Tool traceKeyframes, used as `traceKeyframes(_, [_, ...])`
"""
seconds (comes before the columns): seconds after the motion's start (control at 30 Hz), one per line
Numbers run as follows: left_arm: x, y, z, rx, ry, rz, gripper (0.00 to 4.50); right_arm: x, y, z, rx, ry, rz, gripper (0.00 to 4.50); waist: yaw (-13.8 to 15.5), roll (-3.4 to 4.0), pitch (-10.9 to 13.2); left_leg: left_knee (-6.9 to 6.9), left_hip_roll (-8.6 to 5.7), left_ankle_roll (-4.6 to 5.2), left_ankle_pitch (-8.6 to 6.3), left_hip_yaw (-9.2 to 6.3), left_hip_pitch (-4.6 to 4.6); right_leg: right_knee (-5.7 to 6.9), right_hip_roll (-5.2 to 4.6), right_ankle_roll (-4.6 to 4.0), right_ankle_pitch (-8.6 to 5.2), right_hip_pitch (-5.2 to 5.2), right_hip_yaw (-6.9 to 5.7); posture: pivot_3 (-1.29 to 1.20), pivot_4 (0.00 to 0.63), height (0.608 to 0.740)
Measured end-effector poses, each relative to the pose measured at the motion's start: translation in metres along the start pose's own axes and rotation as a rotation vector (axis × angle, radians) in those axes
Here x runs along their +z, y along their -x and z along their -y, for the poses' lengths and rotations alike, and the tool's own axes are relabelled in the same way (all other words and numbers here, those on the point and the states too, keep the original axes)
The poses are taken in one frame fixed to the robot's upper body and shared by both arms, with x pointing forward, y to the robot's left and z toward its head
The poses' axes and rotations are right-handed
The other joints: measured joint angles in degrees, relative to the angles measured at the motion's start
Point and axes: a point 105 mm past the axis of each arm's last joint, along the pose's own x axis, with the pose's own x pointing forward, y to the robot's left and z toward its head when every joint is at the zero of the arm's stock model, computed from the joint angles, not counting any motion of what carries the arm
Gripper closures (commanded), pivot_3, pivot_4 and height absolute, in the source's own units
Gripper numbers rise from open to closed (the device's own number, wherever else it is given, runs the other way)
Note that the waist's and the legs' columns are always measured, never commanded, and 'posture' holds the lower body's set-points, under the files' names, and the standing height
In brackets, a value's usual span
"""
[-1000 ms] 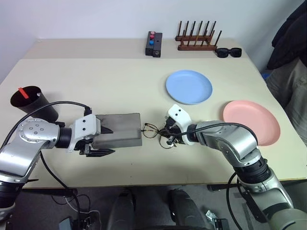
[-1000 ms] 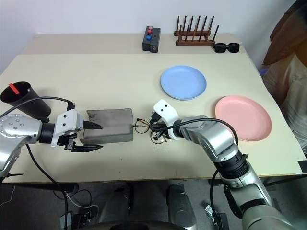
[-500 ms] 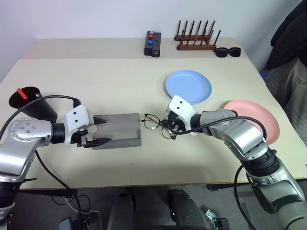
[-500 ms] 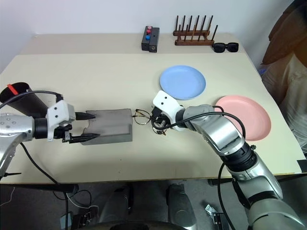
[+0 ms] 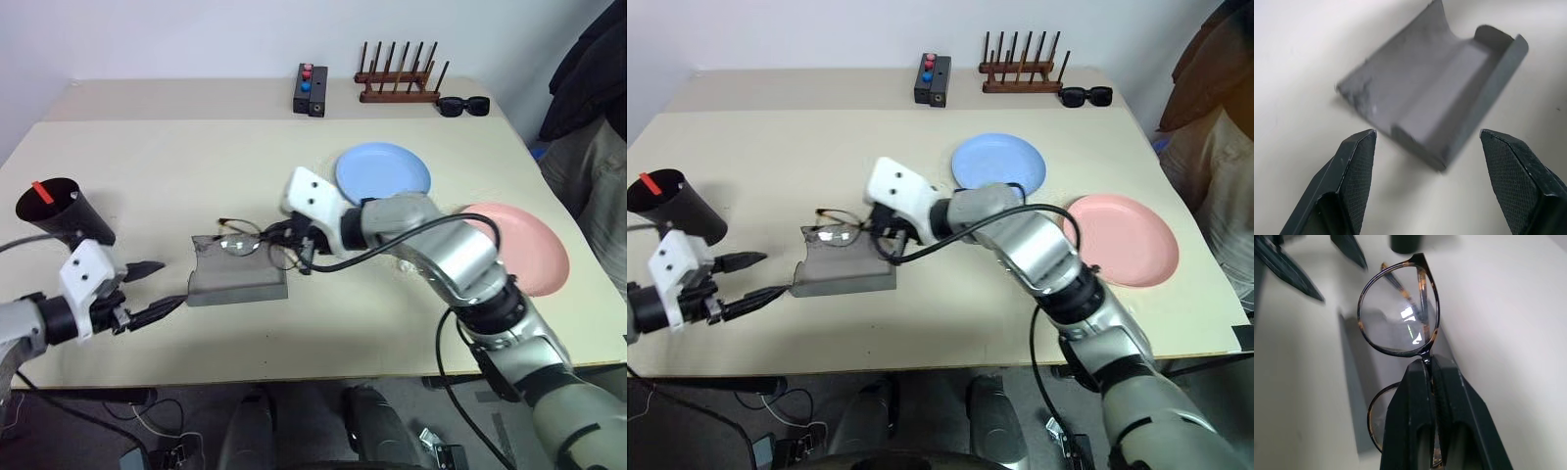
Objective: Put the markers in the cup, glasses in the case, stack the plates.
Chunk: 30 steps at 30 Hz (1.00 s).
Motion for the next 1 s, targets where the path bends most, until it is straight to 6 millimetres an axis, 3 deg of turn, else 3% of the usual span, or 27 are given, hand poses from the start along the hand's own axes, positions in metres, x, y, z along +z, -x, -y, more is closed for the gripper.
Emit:
traceKeyframes(0.23, [-0.015,0.016,0.01,0.026,0.087,-0.017,1.03,0.0,-0.04,-0.009,0.063,0.012,0.002,4.48,-0.3,-0.01,0.0,-0.02,0.0,-0.02,-0.01,0.02,0.01,-0.04,-0.01,-0.06,0.03,-0.03,-0.01,0.0,0.15,0.74])
traceKeyframes(0.33, [-0.016,0.016,0.013,0.016,0.1,-0.015,1.03,-0.008,-0.048,-0.01,0.07,0.026,-0.025,4.48,-0.3,-0.02,0.0,-0.03,0.0,-0.03,-0.02,0.02,0.0,-0.05,-0.02,-0.06,0.03,-0.04,-0.01,0.0,0.15,0.74])
traceKeyframes(0.93, [-0.012,0.011,0.013,-0.003,0.098,0.009,1.03,-0.04,-0.042,-0.003,0.049,0.042,-0.121,4.48,-0.9,-0.02,0.0,-0.14,0.0,-0.03,-0.02,0.05,0.0,-0.05,-0.02,-0.08,0.02,-0.11,0.01,0.0,0.15,0.74])
traceKeyframes(1.0, [-0.013,0.01,0.013,-0.008,0.103,0.007,1.03,-0.042,-0.042,-0.005,0.059,0.035,-0.123,3.84,-0.9,-0.01,0.0,-0.14,0.0,-0.03,-0.02,0.05,0.0,-0.05,-0.02,-0.08,0.02,-0.11,0.01,0.0,0.15,0.74])
